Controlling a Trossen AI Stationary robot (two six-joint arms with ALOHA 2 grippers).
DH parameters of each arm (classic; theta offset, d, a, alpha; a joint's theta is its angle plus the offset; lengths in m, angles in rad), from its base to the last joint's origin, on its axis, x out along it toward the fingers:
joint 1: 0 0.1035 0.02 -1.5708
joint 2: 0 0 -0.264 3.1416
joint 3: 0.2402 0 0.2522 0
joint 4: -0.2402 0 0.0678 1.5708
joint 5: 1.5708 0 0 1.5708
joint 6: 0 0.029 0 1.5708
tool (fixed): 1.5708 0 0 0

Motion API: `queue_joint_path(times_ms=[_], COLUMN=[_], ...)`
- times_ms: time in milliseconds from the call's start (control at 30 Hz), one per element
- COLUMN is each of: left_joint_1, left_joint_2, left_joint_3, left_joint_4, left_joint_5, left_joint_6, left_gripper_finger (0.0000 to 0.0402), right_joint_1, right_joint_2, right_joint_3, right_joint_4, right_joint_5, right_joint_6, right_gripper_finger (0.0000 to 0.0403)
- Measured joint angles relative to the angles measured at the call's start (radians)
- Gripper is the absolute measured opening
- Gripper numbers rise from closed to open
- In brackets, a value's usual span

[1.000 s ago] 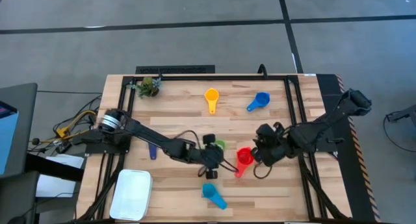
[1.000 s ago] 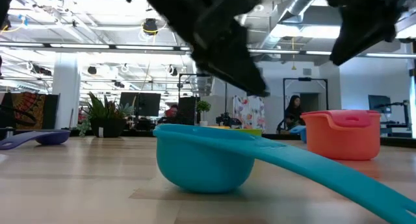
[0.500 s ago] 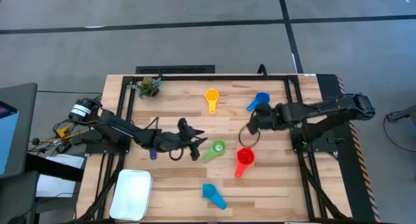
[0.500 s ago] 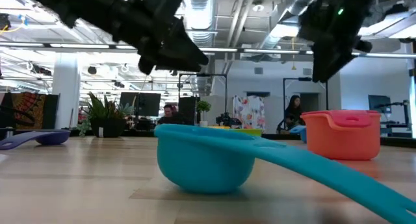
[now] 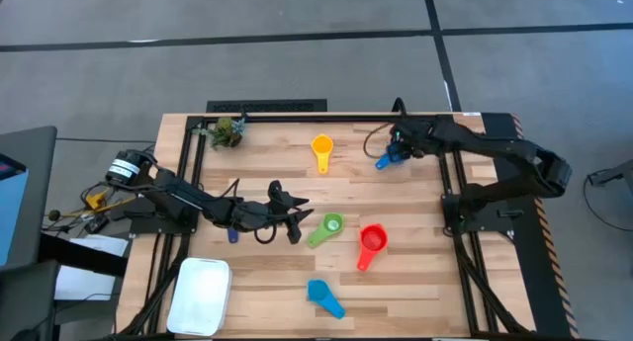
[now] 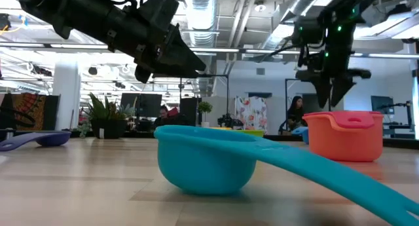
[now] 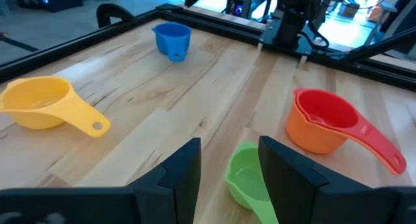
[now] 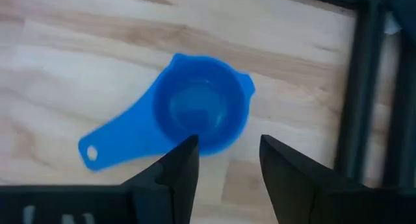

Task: Nest measuring cups in basket
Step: Stack the blue measuring cup on top of the red measuring cup

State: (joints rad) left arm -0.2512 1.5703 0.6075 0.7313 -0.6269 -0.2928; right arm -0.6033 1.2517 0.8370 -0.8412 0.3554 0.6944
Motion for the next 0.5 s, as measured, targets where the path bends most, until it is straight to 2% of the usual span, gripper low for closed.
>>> queue_joint_path(times_ms=[100,233,500], left_joint_1=[0.000,0.000,0.000], left_joint_2=[0.000,0.000,0.000], left_joint_3=[0.000,0.000,0.000], left_joint_4=[-0.015,-0.036,-0.069], left_joint_5=[-0.009,-0.009,-0.010], left_joint_6=[0.000,0.000,0.000], left_gripper_finger=[0.0144,0.0144,0.0144], right_joint_1=[-0.085,-0.170,-0.225], right_joint_2=[0.034,0.094,0.249], right_joint_3=[-0.026,-0.030,-0.030], right_joint_4=[0.074,0.118,0.181], right_joint_5=[-0.052,-0.059,-0.136], right_joint_6=[-0.034,-0.072,-0.144], right_gripper_finger=[0.0196,0.0203,0.0193])
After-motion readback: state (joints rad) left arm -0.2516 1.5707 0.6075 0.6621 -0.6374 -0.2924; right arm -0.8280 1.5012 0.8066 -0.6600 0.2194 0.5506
